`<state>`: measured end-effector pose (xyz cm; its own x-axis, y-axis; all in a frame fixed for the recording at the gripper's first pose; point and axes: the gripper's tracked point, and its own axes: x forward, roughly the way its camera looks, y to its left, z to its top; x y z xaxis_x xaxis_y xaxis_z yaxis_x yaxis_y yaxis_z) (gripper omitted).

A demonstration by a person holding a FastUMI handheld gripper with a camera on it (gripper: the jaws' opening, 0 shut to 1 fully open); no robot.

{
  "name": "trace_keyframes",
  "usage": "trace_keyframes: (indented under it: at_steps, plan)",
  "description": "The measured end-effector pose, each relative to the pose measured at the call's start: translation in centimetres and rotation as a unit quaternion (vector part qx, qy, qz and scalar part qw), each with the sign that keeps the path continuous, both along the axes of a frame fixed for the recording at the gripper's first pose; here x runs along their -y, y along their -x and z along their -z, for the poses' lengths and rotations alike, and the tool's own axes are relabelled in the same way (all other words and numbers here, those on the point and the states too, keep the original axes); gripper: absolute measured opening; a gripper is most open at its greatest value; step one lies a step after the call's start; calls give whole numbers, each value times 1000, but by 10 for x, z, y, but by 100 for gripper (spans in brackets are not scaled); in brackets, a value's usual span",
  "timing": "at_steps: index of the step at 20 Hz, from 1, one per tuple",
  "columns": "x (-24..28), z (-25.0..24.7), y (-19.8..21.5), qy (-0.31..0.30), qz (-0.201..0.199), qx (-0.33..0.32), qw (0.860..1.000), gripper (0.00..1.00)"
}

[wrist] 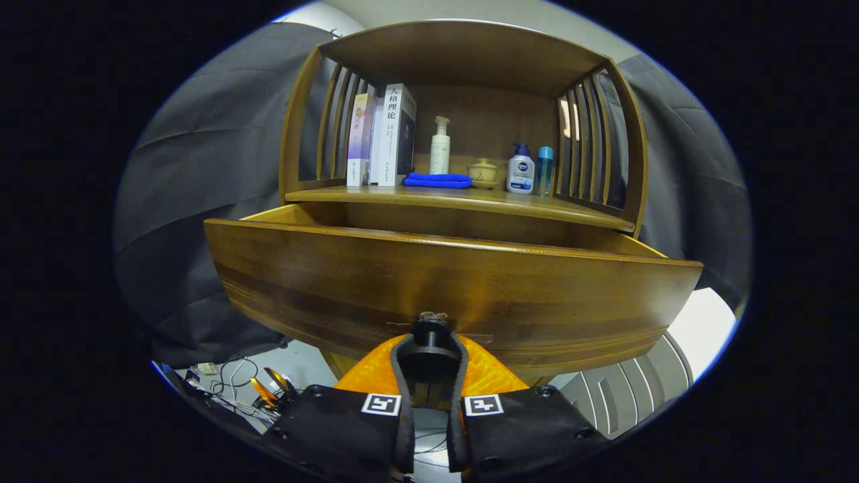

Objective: Pull open the drawer, take out the items inside it, and place them on the countertop above the cabinet.

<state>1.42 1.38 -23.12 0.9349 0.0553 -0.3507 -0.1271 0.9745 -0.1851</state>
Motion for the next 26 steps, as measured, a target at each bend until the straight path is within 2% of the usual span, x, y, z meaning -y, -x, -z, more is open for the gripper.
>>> trace_keyframes:
  at_steps: [6, 10, 14, 17, 20, 22, 26]
  plan:
    - [2, 5, 13, 2, -9, -10, 1000, 21]
    - [-3, -5, 25, -34, -22, -40, 998, 43]
    - [2, -59, 29, -29, -42, -16, 999, 100]
    - [2, -97, 18, -28, -47, -10, 998, 98]
    - [3, -129, -18, -31, -41, -11, 999, 98]
    - [4, -127, -46, -33, -31, -45, 998, 98]
    - [0, -111, -94, -91, -8, -128, 988, 98]
